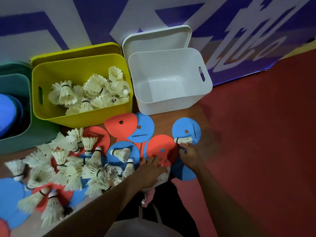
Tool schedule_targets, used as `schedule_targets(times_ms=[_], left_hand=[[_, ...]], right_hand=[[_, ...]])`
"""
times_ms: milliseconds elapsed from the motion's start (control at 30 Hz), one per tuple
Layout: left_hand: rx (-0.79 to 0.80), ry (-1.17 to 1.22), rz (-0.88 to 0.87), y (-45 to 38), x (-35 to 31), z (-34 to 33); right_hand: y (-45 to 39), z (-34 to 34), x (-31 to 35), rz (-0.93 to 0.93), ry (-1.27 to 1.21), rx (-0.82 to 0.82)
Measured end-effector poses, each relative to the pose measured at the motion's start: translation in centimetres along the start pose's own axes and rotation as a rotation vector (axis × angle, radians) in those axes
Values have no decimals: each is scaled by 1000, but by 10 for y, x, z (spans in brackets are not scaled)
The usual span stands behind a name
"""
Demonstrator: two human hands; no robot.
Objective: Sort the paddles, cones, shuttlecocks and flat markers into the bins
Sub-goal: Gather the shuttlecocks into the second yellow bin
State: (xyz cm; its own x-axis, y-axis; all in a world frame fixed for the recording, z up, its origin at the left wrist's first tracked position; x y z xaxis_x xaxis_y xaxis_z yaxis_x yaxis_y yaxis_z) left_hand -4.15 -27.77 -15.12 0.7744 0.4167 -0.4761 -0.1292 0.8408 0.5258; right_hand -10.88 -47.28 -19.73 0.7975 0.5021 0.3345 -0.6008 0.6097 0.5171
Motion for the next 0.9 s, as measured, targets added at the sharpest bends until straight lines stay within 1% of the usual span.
schedule_targets(times_ms=[100, 233, 300, 333, 400, 467, 567, 633, 733, 800, 867, 900], left_hand=[[-52, -19, 1, -3, 0, -2], [-105, 11, -3, -9, 6, -2], [-122, 61, 7, -7, 8, 2], [-155, 103, 13, -3, 9, 7], [-237, 190, 13, 8, 11, 19], [-339, 309, -5, 26, 14, 36], [-510, 476, -64, 59, 25, 67], [-643, 516, -88, 84, 39, 89], [-825, 546, -41, 117, 69, 118], [-912, 575, 9, 137, 91, 135], [-981, 585, 47, 156, 110, 149], [-1019, 588, 56, 164, 118, 154]], right_hand=[[11, 3, 8, 5, -1, -8], [32, 15, 26, 82, 23, -49], [40, 27, 40, 129, 81, -73], [43, 33, 48, 150, 111, -82], [49, 47, 71, 216, 138, -117], [57, 62, 96, 302, 78, -181], [75, 83, 130, 381, -22, -260], [82, 90, 152, 428, -31, -275], [86, 103, 192, 538, -52, -307], [80, 111, 220, 586, -25, -310], [71, 116, 248, 606, 15, -271], [68, 120, 265, 647, 20, -274]])
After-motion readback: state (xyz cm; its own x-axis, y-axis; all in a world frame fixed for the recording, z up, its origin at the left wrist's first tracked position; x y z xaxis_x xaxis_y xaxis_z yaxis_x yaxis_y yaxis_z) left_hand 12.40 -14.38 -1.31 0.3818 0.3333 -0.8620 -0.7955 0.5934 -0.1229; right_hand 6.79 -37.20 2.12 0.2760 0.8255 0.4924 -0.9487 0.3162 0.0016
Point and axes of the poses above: each hand's wrist, its own y-axis away from the middle knuckle, its own z-axis out of the back of the hand, x = y × z, the point moved 7 cm from there along -y, towards the middle knuckle, and after that the axes turned 9 degrees about y, right-handed, at the moved point
